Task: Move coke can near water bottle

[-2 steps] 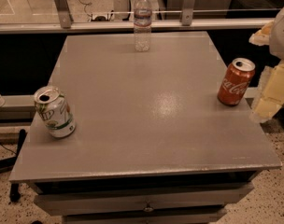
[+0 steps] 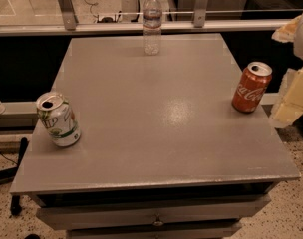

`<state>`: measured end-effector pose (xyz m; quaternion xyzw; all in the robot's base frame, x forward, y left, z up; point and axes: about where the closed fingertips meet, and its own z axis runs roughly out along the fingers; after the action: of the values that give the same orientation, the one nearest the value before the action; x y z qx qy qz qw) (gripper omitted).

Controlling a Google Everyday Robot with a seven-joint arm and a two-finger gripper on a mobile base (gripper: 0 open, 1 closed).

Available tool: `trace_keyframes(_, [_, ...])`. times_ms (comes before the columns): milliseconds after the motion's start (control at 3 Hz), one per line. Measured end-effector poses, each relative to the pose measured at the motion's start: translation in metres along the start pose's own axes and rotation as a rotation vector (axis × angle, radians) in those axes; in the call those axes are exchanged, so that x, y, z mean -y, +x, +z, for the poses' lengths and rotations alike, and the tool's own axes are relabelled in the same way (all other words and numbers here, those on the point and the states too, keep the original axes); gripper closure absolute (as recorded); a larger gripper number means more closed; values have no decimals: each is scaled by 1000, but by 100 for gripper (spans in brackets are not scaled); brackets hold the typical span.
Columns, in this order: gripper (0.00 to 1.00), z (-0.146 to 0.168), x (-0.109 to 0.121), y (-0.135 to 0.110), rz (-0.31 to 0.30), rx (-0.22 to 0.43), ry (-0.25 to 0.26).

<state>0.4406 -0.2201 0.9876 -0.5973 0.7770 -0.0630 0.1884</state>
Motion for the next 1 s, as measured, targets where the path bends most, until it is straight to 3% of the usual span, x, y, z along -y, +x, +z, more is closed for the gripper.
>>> trace_keyframes(667, [0,-8,46,47,83,48,240])
trace_keyframes(1000, [0,-2,73,77,149,114,307])
